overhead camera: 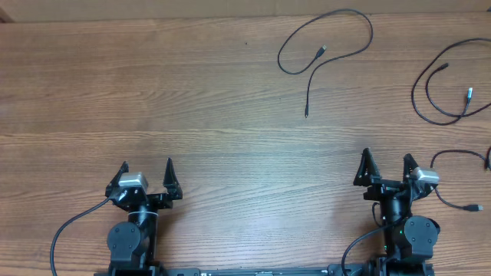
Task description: Untangle cables
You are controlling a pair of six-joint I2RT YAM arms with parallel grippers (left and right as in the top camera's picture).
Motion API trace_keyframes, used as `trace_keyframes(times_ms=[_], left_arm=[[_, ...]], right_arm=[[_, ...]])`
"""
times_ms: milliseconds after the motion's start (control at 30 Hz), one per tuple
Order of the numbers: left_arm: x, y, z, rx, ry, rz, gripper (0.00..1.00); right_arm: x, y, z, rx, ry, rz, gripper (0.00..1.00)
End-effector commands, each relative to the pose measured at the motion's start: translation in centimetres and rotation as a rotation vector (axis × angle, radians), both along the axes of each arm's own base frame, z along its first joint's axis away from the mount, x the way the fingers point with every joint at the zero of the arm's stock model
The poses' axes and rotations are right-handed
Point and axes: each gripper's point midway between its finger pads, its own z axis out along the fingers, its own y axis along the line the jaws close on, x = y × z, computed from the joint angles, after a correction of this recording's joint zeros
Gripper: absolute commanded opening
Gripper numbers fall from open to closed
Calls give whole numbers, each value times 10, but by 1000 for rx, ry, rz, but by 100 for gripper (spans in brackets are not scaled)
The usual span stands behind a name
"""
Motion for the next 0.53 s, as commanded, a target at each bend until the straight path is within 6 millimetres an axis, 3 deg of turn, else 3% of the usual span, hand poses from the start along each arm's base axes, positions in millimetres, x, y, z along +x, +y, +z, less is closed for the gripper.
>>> trace_keyframes(times_ms=[0,500], left_arm=[[0,-2,0,18,-6,-12,99],[0,-2,0,18,-6,-13,100]], right_arm=[[0,0,-2,-6,-5,-2,100],[0,0,-2,-6,-5,-2,100]])
